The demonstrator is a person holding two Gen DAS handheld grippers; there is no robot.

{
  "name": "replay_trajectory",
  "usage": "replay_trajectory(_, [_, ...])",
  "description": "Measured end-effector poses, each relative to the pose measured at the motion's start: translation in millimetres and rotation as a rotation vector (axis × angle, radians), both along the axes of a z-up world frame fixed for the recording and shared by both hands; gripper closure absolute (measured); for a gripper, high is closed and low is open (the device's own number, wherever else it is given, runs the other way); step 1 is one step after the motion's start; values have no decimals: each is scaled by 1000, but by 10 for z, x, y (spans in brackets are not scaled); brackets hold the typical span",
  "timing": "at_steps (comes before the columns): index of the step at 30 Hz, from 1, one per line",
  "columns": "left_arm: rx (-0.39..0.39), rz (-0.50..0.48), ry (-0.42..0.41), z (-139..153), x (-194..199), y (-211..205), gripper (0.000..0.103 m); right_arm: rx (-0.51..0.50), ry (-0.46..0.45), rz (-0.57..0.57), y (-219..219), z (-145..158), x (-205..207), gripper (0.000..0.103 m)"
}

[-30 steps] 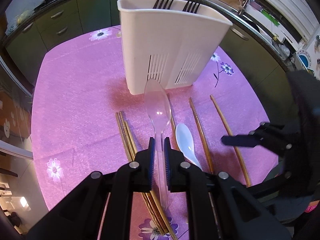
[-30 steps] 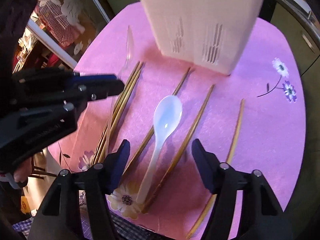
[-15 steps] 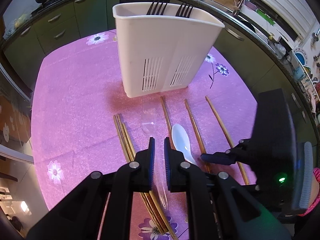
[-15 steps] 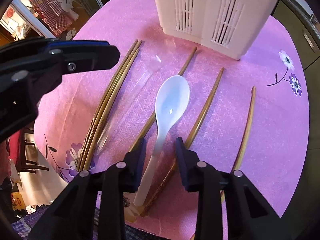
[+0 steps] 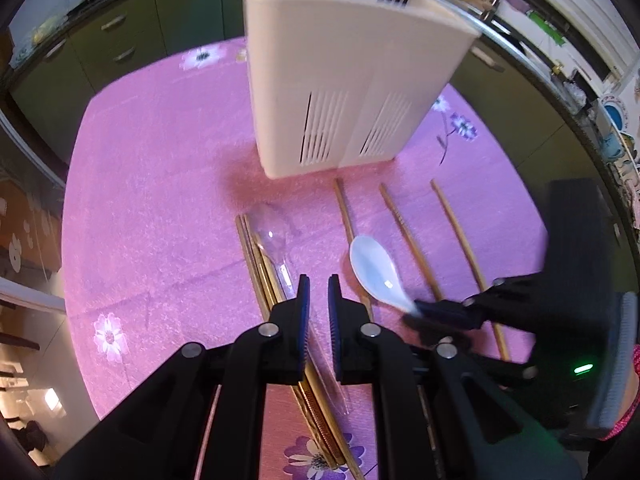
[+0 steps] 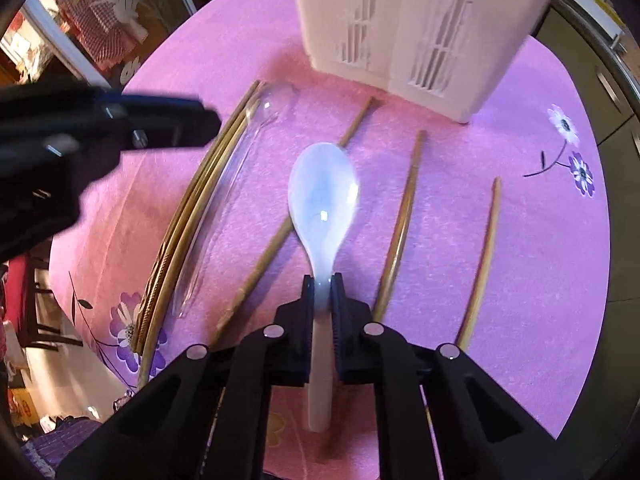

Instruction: Organize utensils

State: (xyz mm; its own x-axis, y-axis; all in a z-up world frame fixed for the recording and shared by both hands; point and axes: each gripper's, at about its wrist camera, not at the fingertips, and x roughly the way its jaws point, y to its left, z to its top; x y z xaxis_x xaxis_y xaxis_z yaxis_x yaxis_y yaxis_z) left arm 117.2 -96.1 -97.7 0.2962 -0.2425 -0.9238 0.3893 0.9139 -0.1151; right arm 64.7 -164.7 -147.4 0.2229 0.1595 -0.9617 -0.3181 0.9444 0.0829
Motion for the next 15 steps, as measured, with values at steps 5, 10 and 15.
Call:
replay_trajectory(5, [46, 23, 55, -205, 86, -37, 94, 9, -10, 4, -99, 51, -57, 94])
replay_trajectory(10, [64, 59, 77, -279, 182, -18, 94, 15, -7, 19, -172, 18, -18, 94])
replay_trajectory(15, [79, 80, 100, -344, 275, -14, 94, 22, 0, 23, -128, -87, 80, 94])
